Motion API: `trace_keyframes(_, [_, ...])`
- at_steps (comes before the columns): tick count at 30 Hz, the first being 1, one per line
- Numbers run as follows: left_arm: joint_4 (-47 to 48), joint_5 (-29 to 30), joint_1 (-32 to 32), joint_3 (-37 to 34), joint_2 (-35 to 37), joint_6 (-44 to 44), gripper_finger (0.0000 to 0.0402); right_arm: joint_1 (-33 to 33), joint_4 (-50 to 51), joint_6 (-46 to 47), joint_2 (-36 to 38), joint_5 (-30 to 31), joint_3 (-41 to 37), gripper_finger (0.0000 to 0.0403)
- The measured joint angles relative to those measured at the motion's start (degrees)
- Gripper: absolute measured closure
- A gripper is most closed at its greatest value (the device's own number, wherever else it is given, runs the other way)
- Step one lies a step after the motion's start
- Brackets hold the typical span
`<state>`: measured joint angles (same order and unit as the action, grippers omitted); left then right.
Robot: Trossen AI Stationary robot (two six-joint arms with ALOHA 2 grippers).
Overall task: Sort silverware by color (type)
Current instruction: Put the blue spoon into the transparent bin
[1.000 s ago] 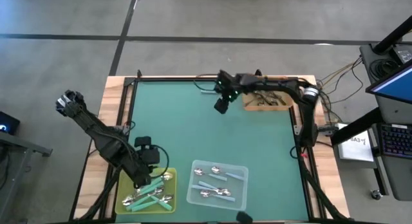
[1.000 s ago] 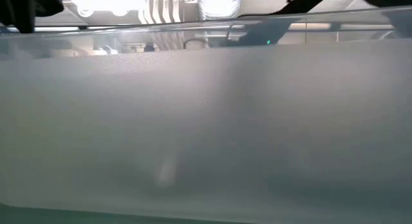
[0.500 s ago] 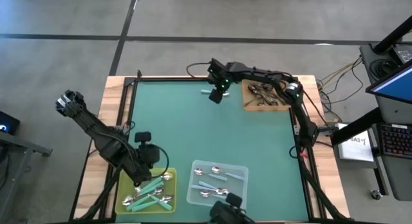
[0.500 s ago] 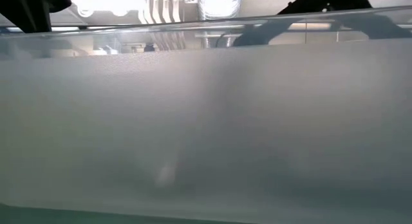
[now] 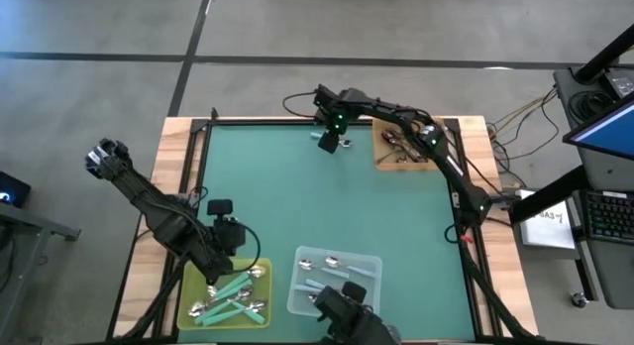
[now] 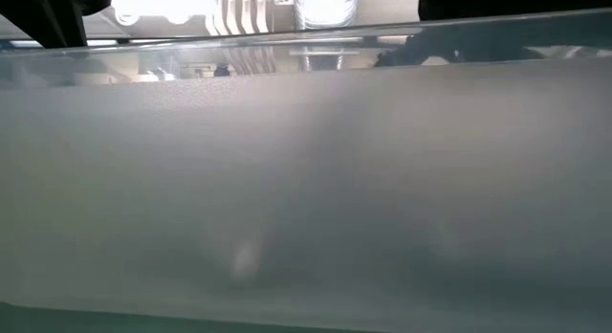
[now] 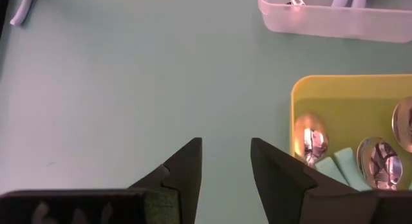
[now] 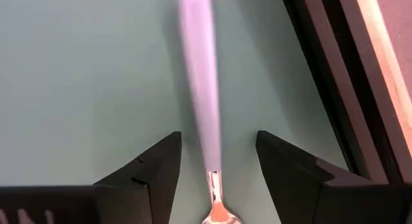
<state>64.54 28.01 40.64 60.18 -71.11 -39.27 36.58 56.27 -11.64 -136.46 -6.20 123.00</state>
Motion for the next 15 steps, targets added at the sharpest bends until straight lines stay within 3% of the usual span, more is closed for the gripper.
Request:
trace_keyframes(6, [0.37, 0.09, -0.02, 0.00, 0.07, 0.00, 0.0284, 0.22, 5.64, -1.19, -2.67, 0.32, 4.76, 0.0230])
trace_keyframes(9, [0.39, 0.97, -0.02, 0.00, 0.07, -0.09, 0.0284, 0.22, 6.68, -1.23, -2.73, 0.38, 5.10, 0.0274])
trace_keyframes(13, [0.36, 2.13, -0.02, 0.00, 0.07, -0.20, 0.0284, 0.24, 8.67, -1.86, -2.62, 0.58, 5.60, 0.0363])
trace_keyframes(15, [0.37, 2.16, -0.02, 0.00, 0.09, -0.22, 0.0284, 0.24, 10.74, -1.84, -2.45, 0.11, 6.19, 0.0382])
